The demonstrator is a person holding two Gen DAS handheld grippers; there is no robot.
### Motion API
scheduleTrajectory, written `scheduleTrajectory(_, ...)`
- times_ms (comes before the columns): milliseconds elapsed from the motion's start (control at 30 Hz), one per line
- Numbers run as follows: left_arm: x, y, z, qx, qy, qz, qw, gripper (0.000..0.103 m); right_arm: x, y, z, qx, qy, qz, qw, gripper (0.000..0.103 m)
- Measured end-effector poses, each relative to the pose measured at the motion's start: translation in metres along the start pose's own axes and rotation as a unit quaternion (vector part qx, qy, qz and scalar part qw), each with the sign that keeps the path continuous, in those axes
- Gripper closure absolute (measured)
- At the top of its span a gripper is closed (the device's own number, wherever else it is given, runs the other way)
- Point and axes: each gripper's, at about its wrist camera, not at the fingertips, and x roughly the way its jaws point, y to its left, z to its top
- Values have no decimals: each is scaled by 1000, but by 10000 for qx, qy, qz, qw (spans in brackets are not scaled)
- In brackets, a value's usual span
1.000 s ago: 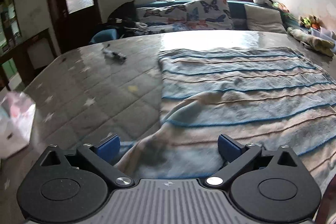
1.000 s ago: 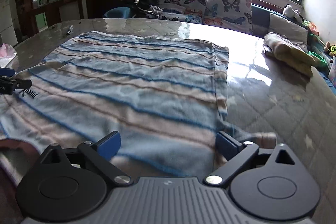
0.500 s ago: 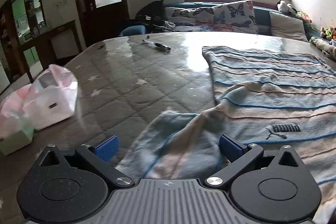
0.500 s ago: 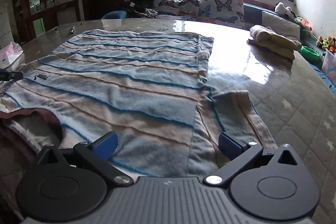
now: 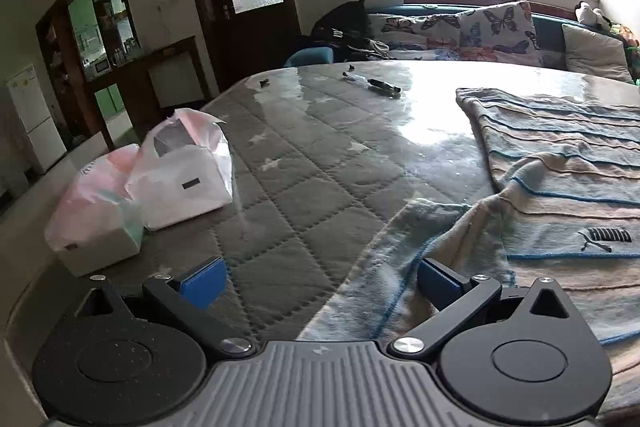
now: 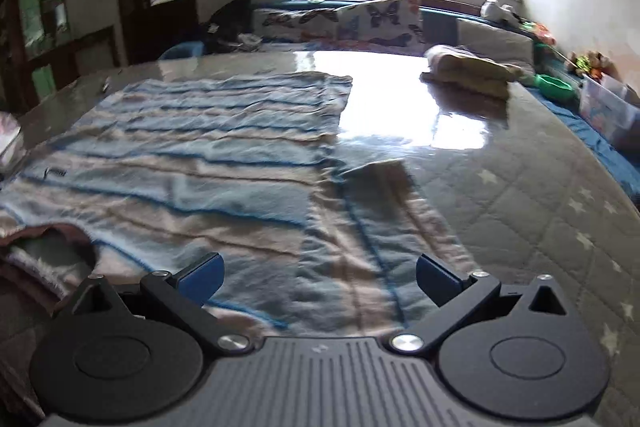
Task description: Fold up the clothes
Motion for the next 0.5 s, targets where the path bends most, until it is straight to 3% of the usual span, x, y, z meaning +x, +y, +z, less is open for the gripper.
scheduleTrajectory(267, 0, 2, 0, 30, -25, 57, 10000, 0, -5, -16, -6, 222, 33, -268, 9994, 0)
scheduleTrajectory(500, -9, 2, 5, 22, -140, 57, 9999, 0, -4, -6, 2, 193, -70, -187, 9996, 0)
